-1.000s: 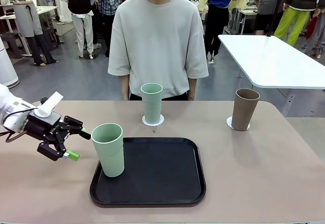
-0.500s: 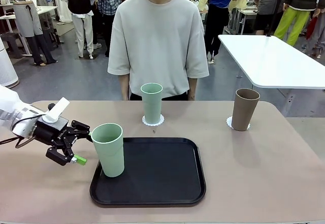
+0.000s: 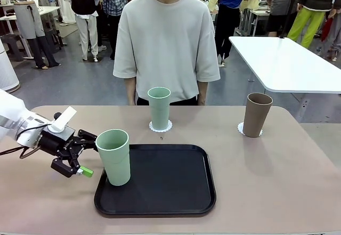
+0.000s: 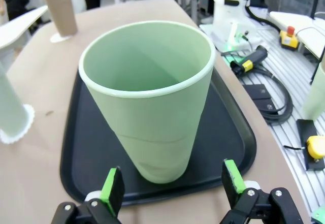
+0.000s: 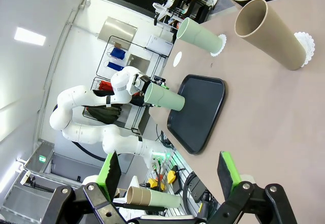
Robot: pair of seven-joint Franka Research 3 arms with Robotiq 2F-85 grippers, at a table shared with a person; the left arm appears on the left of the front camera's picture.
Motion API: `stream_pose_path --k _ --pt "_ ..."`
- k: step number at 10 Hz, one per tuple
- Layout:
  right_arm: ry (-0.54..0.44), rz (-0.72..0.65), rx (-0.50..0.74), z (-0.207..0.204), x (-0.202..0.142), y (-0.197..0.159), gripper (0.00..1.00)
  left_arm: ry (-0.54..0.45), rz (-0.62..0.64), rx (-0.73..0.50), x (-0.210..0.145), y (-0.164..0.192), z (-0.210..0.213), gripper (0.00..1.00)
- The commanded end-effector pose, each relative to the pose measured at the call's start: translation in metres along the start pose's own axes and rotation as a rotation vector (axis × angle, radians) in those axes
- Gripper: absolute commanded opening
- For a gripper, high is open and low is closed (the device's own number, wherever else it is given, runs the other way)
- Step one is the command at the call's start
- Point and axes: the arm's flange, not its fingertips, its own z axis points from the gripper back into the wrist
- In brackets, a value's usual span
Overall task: Place coasters on the table and set cups on them.
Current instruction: Take one Reusable plastic cup from the Flat Tray and place it on a coaster set by the human.
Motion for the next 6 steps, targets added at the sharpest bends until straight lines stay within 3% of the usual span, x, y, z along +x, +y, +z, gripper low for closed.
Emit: stream_pose_path --k 1,6 --pt "-0.009 0.002 0.014 0.0 0.0 0.0 1.0 -0.011 -0.043 0.036 -0.007 -0.004 -0.009 1.0" --pt "-0.009 0.002 0.014 0.0 0.0 0.0 1.0 -0.022 -0.047 0.034 0.002 0.008 -0.022 1.0"
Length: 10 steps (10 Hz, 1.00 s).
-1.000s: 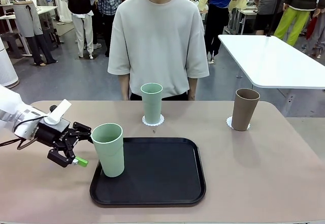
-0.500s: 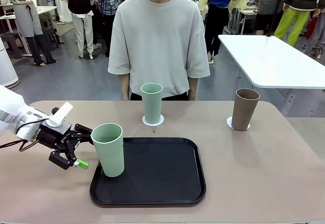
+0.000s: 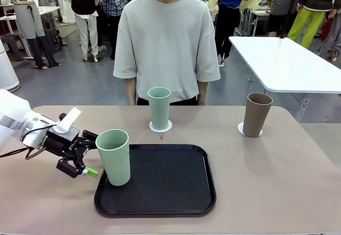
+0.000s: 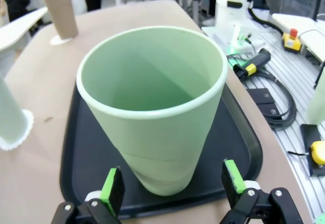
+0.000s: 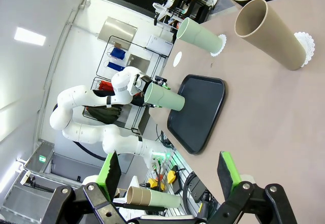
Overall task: Place coasters on the table and set cups on them.
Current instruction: Take one Reusable plastic cup from the Flat Tray and place it on a coaster set by the human.
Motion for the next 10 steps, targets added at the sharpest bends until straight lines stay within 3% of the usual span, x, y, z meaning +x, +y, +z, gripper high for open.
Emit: stream_pose_path --k 1,6,10 --pt "-0.009 0.002 0.014 0.0 0.0 0.0 1.0 -0.015 -0.049 0.025 -0.002 0.005 -0.011 1.0" --pt "-0.009 0.002 0.014 0.0 0.0 0.0 1.0 -0.037 -0.076 -0.008 0.012 0.009 -0.031 1.0" --pt "-0.009 0.002 0.014 0.0 0.0 0.0 1.0 -0.105 -0.005 -0.003 0.01 0.015 -0.042 1.0"
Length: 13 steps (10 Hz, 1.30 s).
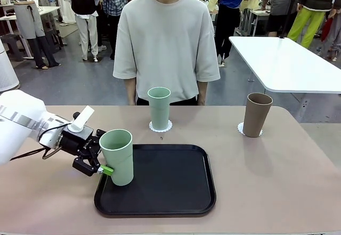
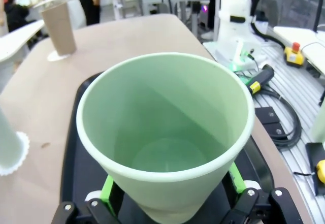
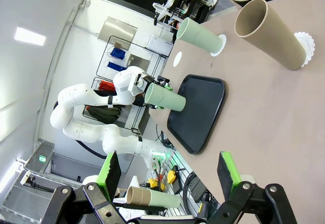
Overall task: Place coasters on the table and set cups on them.
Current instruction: Take one Reusable plastic cup from the Flat Tray and place it on a coaster set by the human.
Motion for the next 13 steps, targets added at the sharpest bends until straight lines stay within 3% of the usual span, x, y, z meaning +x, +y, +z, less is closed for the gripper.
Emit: stream_pose_path --k 1,6,7,8,9,10,11,13 --pt "-0.009 0.002 0.014 0.0 0.0 0.0 1.0 -0.044 -0.006 0.006 -0.005 0.006 -0.011 1.0" --pt "-0.009 0.002 0.014 0.0 0.0 0.0 1.0 -0.117 0.036 -0.007 -0.012 0.011 -0.023 1.0" --pt "-0.009 0.002 0.014 0.0 0.0 0.0 1.0 -0.126 0.037 -0.003 -0.012 0.011 -0.022 0.46" --pt "-0.009 0.002 0.014 0.0 0.0 0.0 1.0 -0.129 0.035 -0.006 -0.011 0.01 -0.022 0.46" --pt "-0.009 0.002 0.014 0.0 0.0 0.0 1.0 -0.128 0.038 -0.01 -0.011 0.009 -0.021 0.0" --pt "-0.009 0.002 0.014 0.0 0.0 0.0 1.0 -0.129 0.04 -0.013 -0.009 0.008 -0.019 0.43" --pt "-0.009 0.002 0.014 0.0 0.0 0.0 1.0 -0.125 0.048 -0.011 -0.006 0.006 -0.016 0.0" --pt "-0.009 0.002 0.014 0.0 0.0 0.0 1.0 -0.15 0.096 -0.032 0.007 0.002 -0.002 0.0"
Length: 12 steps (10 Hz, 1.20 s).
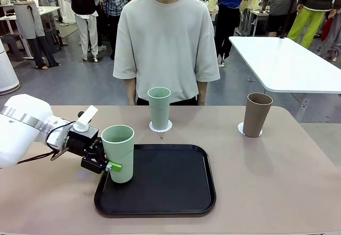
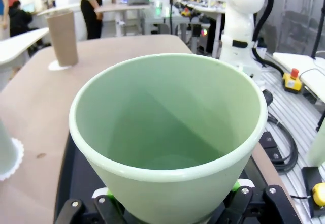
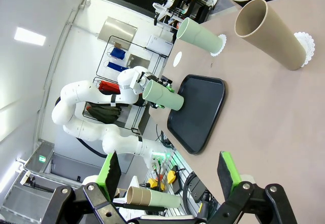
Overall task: Place coasters on the table and set cups on them.
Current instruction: Take one Reusable plastic cup from the Flat Tray and place it on a coaster set by the human.
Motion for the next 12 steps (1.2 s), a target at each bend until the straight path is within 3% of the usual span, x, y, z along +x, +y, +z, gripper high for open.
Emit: stream_pose_path --k 1,4,7,8,12 --pt "-0.009 0.002 0.014 0.0 0.0 0.0 1.0 -0.072 0.059 -0.037 0.034 -0.012 0.023 0.0" --pt "-0.009 0.002 0.014 0.0 0.0 0.0 1.0 -0.04 0.072 -0.035 0.124 -0.024 0.059 0.0" --pt "-0.009 0.002 0.014 0.0 0.0 0.0 1.0 0.002 0.03 0.018 0.182 -0.036 0.085 0.0" --pt "-0.009 0.002 0.014 0.0 0.0 0.0 1.0 0.01 0.048 0.054 0.184 -0.036 0.089 0.0" --pt "-0.009 0.002 0.014 0.0 0.0 0.0 1.0 -0.018 0.03 0.009 0.178 -0.033 0.078 0.0"
